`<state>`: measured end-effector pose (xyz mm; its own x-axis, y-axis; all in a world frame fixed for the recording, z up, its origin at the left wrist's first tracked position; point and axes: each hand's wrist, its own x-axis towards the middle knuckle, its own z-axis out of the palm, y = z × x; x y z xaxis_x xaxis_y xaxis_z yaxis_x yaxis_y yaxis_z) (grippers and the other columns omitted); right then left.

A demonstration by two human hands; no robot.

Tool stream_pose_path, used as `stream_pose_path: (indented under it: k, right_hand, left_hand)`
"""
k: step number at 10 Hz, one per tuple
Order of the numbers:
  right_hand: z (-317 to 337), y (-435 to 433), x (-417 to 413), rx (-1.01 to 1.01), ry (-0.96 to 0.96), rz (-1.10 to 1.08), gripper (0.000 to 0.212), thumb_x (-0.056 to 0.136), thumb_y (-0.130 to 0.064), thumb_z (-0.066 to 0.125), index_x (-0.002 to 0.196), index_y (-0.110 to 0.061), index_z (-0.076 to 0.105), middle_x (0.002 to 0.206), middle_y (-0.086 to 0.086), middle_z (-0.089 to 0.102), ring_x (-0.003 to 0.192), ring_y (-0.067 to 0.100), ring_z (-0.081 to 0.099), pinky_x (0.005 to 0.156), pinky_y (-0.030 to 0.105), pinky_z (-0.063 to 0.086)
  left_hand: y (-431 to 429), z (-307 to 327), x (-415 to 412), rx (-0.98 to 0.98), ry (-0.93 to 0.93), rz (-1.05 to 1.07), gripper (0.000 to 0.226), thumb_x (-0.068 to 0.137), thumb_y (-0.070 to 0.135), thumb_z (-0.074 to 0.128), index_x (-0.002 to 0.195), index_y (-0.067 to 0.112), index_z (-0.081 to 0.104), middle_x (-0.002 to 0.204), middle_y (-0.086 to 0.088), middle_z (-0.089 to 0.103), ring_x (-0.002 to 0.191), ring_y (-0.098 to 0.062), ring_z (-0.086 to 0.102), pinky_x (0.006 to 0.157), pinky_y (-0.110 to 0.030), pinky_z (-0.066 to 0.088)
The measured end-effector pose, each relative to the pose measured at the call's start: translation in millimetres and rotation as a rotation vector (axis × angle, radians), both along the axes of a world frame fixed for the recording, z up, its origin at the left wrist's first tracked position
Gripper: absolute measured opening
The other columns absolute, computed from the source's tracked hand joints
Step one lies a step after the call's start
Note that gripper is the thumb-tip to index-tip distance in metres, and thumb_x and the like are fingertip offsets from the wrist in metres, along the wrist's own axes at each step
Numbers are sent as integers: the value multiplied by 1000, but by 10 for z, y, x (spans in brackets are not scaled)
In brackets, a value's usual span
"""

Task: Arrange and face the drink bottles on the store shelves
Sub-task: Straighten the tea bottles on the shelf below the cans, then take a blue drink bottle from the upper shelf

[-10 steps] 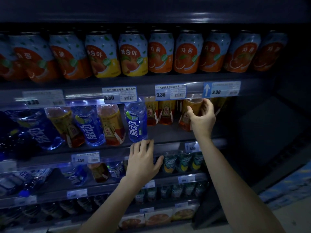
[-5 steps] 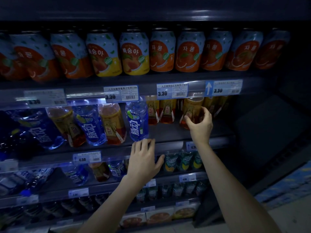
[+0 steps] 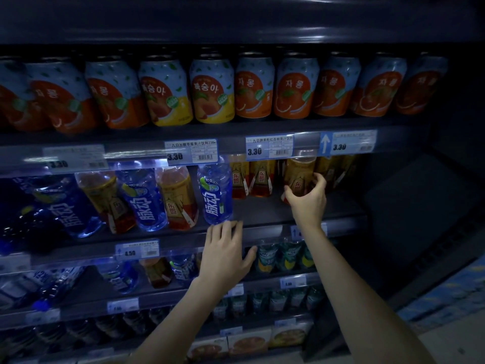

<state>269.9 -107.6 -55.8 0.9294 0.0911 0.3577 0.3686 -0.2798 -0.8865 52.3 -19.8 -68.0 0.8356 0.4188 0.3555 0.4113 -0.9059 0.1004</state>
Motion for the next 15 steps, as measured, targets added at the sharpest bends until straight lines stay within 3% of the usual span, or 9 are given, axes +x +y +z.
stream_pose_path:
  k: [2, 4, 5, 9, 12, 13, 15]
  right_hand:
    - [17, 22, -4, -2, -47, -41, 73, 69, -38, 84, 122, -7, 44, 124, 7, 46, 113, 22, 49, 88, 27, 40]
    - [-30, 39, 31, -13, 19, -24, 66, 79, -41, 76, 131, -15, 45, 130, 5, 56, 119, 22, 51, 85, 28, 38]
    - [-14, 84, 28, -99, -14, -73, 61, 81, -46, 71, 129, -16, 47, 126, 6, 58, 112, 25, 56, 76, 31, 38]
    - [-9, 112, 13, -206, -88, -110, 59, 83, -52, 66, 128, -19, 46, 128, 3, 54, 106, 25, 59, 71, 32, 38]
    - [31, -28, -156, -105, -91, 40, 68, 80, -37, 76, 133, -10, 44, 130, 9, 52, 117, 25, 52, 87, 35, 46]
    - [69, -54, -316, -98, -100, 62, 66, 81, -37, 75, 133, -9, 46, 130, 9, 53, 119, 25, 51, 97, 46, 46]
    - [134, 86, -833, -47, -180, 115, 59, 84, -40, 71, 130, -10, 49, 122, 6, 54, 114, 21, 52, 96, 45, 46]
  left_hand:
    - [3, 3, 3, 3, 3, 0, 66, 87, 56, 41, 130, 7, 53, 121, -9, 54, 111, -31, 51, 99, -45, 42]
    - [3, -3, 2, 2, 2, -2, 66, 88, 56, 42, 130, 7, 52, 122, -8, 54, 112, -30, 50, 101, -44, 40]
    - [-3, -4, 4, 0, 1, 2, 66, 88, 56, 42, 130, 7, 52, 122, -8, 54, 112, -30, 50, 101, -44, 40]
    - [-31, 6, 23, -1, 0, 26, 66, 88, 56, 41, 130, 7, 53, 120, -8, 55, 112, -29, 50, 101, -43, 40]
    - [-18, 129, -12, -138, -5, -12, 67, 92, 58, 39, 140, 12, 41, 137, -4, 44, 129, -22, 38, 108, -35, 28]
    - [-46, 204, -107, -176, -71, -31, 65, 92, 55, 43, 141, 12, 40, 139, -5, 43, 130, -21, 36, 107, -34, 31]
    - [91, 312, -485, -176, -117, -13, 64, 93, 54, 45, 142, 13, 38, 139, -5, 43, 129, -20, 37, 107, -33, 32]
